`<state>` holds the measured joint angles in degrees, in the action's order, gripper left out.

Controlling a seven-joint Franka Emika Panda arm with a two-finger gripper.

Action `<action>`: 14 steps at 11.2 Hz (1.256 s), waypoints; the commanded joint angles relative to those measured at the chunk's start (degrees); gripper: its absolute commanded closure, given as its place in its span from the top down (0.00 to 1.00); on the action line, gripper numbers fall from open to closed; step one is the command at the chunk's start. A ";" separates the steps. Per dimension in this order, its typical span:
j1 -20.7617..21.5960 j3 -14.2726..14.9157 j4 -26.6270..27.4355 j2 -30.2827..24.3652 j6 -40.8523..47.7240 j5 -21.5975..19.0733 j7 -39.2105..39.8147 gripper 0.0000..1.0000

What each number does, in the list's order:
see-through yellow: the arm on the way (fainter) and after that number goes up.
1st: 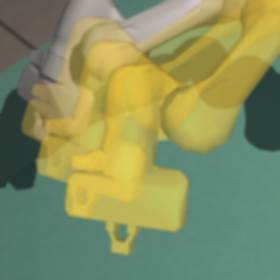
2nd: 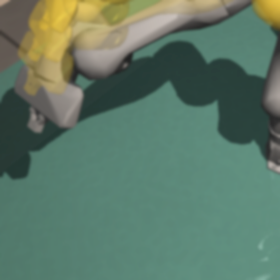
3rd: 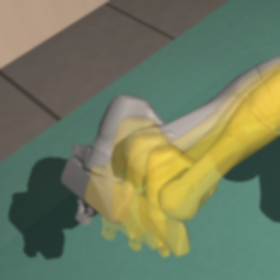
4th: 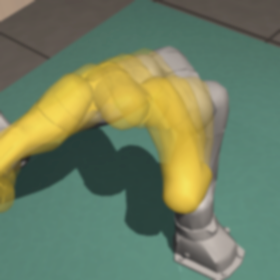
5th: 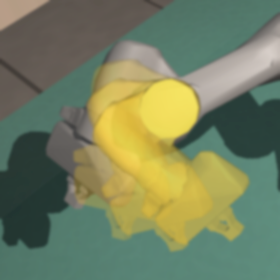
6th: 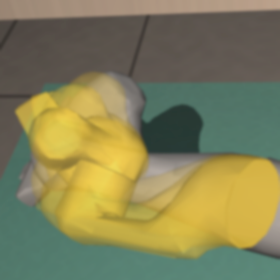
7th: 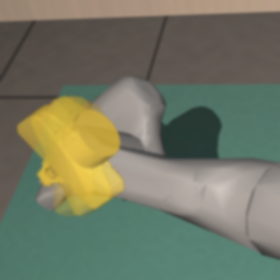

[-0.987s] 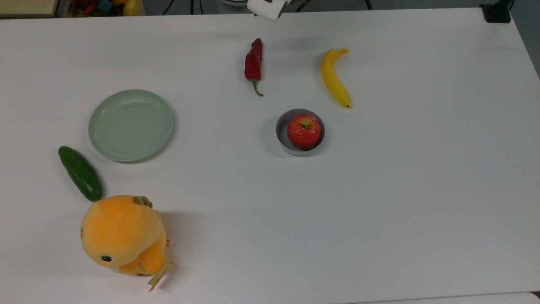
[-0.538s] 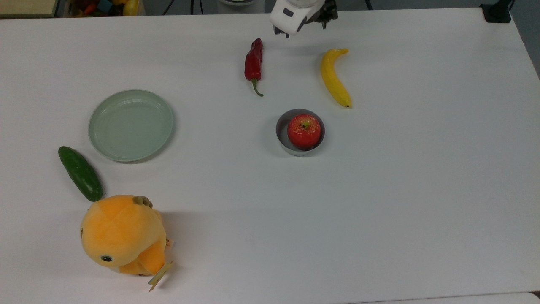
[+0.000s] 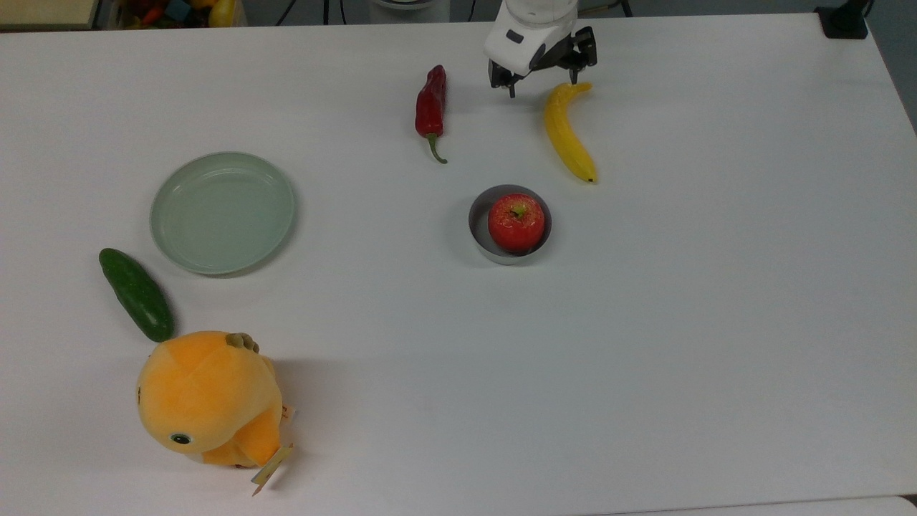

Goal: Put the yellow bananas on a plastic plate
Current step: 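Move the gripper over the yellow banana and lower it, then close the gripper on the banana and lift it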

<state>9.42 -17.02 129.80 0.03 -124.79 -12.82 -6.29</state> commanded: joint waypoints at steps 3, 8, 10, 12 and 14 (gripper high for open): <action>1.21 -0.38 0.81 1.89 -7.92 3.59 -1.79 1.00; 2.01 -0.82 0.72 5.50 -9.59 7.71 -1.97 0.98; 1.92 -1.44 0.81 5.94 -9.59 7.72 -1.97 0.68; 1.74 -1.44 0.72 6.03 -9.33 7.72 -2.05 0.26; 1.65 -1.44 0.72 6.03 -9.15 7.72 -4.15 0.00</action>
<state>10.85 -18.32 129.87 6.36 -132.65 -6.09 -7.15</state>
